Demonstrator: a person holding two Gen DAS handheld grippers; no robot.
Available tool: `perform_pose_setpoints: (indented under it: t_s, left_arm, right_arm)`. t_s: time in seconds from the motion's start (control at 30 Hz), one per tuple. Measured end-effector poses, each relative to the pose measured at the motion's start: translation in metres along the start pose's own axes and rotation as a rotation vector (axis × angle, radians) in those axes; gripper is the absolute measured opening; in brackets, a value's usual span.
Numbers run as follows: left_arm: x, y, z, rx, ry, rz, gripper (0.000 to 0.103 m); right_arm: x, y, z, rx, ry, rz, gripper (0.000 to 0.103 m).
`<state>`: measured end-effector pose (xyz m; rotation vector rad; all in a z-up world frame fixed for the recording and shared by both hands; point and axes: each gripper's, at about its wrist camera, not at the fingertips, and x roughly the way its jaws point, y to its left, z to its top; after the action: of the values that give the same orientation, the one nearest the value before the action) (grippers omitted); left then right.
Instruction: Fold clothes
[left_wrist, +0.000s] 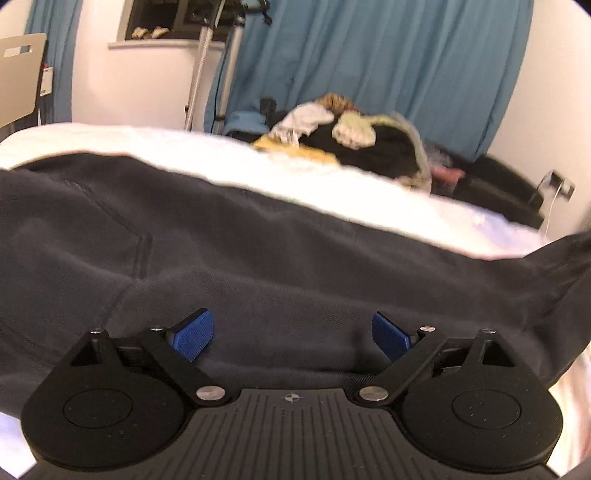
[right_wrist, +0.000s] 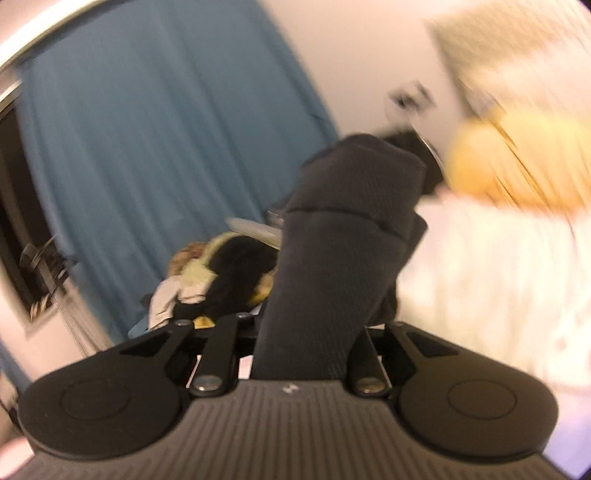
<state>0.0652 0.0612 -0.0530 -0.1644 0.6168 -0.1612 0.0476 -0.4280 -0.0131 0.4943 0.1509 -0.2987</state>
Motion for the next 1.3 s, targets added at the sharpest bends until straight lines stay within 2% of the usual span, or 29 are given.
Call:
perform_pose_setpoints:
  t_s: [0.17, 0.27, 0.37, 0.4, 0.47, 0.53, 0.6, 0.67, 0.73, 0.83, 0.87, 0.93, 1.0, 1.1, 1.17, 1.2, 1.27, 1.3]
  left_arm:
    - [-0.033, 0.020, 0.021, -0.061, -0.142, -0.018, 0.094]
    - [-0.048, 0.038, 0.023, -0.131, -0.222, -0.004, 0.094]
    - [-0.056, 0.059, 0.021, -0.228, -0.271, 0.052, 0.094]
    - [-0.057, 0.067, 0.019, -0.269, -0.279, 0.053, 0.094]
    - [-0.058, 0.082, 0.015, -0.343, -0.281, 0.042, 0.094]
    - [-0.060, 0.088, 0.012, -0.374, -0.274, 0.021, 0.094]
    - [-0.059, 0.085, 0.013, -0.367, -0.272, 0.006, 0.094]
    - [-0.057, 0.079, 0.015, -0.343, -0.279, -0.029, 0.094]
    - [-0.056, 0.072, 0.016, -0.311, -0.284, -0.064, 0.094]
    - [-0.054, 0.064, 0.013, -0.258, -0.288, -0.108, 0.094]
    - [-0.053, 0.062, 0.012, -0.248, -0.290, -0.121, 0.094]
    - [-0.053, 0.056, 0.009, -0.235, -0.284, -0.148, 0.093]
    - [-0.052, 0.046, 0.008, -0.190, -0.266, -0.176, 0.092]
    - [-0.046, 0.030, 0.006, -0.106, -0.231, -0.195, 0.085]
    - [-0.034, 0.019, 0.003, -0.068, -0.169, -0.184, 0.073]
    - [-0.026, 0.014, 0.002, -0.054, -0.132, -0.173, 0.063]
    - [-0.006, 0.004, -0.003, -0.040, -0.040, -0.135, 0.054]
    - [0.002, -0.001, -0.007, -0.017, -0.009, -0.108, 0.034]
  right_arm:
    - [-0.020, 0.124, -0.030, -0.262, -0.044, 0.185, 0.017]
    - [-0.035, 0.195, -0.082, -0.422, -0.020, 0.346, 0.017]
    - [-0.057, 0.245, -0.166, -0.654, 0.059, 0.487, 0.017]
    - [-0.058, 0.257, -0.200, -0.732, 0.118, 0.515, 0.017]
    - [-0.054, 0.267, -0.250, -0.839, 0.237, 0.542, 0.018]
    - [-0.041, 0.267, -0.279, -0.870, 0.306, 0.524, 0.022]
    - [-0.037, 0.263, -0.272, -0.832, 0.331, 0.544, 0.023]
    - [-0.036, 0.265, -0.259, -0.841, 0.362, 0.589, 0.029]
    - [-0.042, 0.266, -0.241, -0.899, 0.422, 0.668, 0.057]
    - [-0.063, 0.267, -0.213, -0.965, 0.489, 0.831, 0.063]
    - [-0.076, 0.256, -0.207, -0.963, 0.499, 0.882, 0.064]
    - [-0.092, 0.244, -0.180, -0.913, 0.503, 0.917, 0.068]
    - [-0.100, 0.227, -0.160, -0.823, 0.517, 0.872, 0.068]
    - [-0.101, 0.194, -0.139, -0.710, 0.491, 0.752, 0.068]
    - [-0.090, 0.177, -0.129, -0.664, 0.456, 0.646, 0.068]
    - [-0.085, 0.169, -0.125, -0.641, 0.439, 0.594, 0.068]
    - [-0.063, 0.144, -0.107, -0.399, 0.510, 0.515, 0.068]
    - [-0.052, 0.135, -0.103, -0.327, 0.529, 0.480, 0.068]
